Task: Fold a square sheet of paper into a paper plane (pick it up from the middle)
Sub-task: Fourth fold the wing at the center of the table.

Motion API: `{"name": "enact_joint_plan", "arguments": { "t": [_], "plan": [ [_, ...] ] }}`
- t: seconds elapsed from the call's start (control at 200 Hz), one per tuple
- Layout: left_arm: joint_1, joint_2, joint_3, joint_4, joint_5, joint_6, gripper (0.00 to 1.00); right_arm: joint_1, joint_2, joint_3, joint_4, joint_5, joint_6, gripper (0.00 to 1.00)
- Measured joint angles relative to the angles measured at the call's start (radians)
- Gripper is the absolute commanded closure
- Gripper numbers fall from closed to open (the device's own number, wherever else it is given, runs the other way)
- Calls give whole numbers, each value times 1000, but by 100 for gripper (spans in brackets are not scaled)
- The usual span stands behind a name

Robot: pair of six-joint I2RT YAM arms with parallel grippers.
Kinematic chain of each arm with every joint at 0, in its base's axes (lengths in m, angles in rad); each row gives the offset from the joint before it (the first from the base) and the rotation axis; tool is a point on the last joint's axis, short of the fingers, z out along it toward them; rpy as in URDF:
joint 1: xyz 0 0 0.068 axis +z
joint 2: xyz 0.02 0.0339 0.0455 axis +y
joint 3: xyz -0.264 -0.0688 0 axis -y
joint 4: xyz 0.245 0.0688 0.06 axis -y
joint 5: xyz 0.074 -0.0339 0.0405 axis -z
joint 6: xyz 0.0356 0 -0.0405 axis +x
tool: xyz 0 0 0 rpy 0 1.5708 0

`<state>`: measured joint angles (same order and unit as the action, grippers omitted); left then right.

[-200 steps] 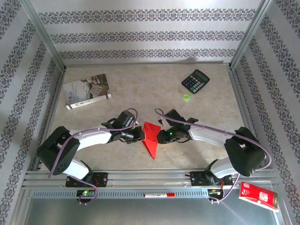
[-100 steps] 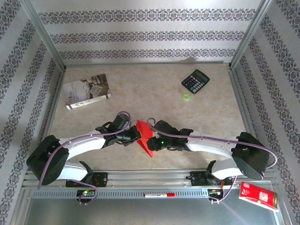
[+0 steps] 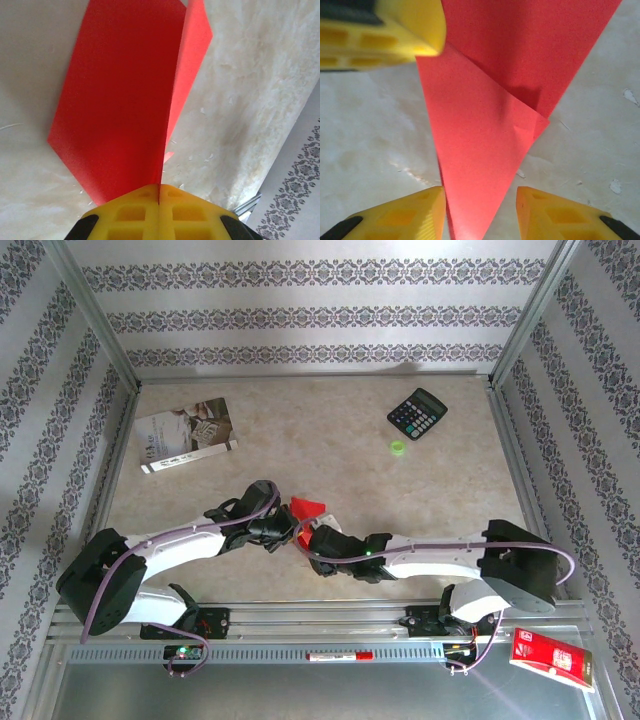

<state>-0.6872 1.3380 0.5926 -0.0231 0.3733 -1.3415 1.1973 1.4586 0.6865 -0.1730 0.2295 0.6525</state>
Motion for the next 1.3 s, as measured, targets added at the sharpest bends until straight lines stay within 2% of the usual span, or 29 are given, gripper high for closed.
{"name": "enact_joint_plan", "arguments": {
  "t": [0.235, 0.41, 0.669, 0.809, 1.009, 1.299],
  "plan": [
    [0, 3, 23, 0, 14, -7, 100, 18, 44, 30, 0, 70, 0, 59],
    [0, 28, 23, 0, 18, -8, 100, 18, 45, 37, 19, 76, 1, 57],
    [0, 38, 22, 21, 22, -53, 100, 18, -64, -37, 54, 72, 26, 55],
    [0, 42, 6, 72, 26, -111, 100, 21, -71, -41, 57, 74, 26, 55],
    [0, 81, -4, 125, 43, -172, 100, 38, -17, -19, 42, 102, 26, 55],
    [0, 99, -6, 145, 63, -187, 100, 38, 53, 49, -18, 177, 22, 59]
  ]
}}
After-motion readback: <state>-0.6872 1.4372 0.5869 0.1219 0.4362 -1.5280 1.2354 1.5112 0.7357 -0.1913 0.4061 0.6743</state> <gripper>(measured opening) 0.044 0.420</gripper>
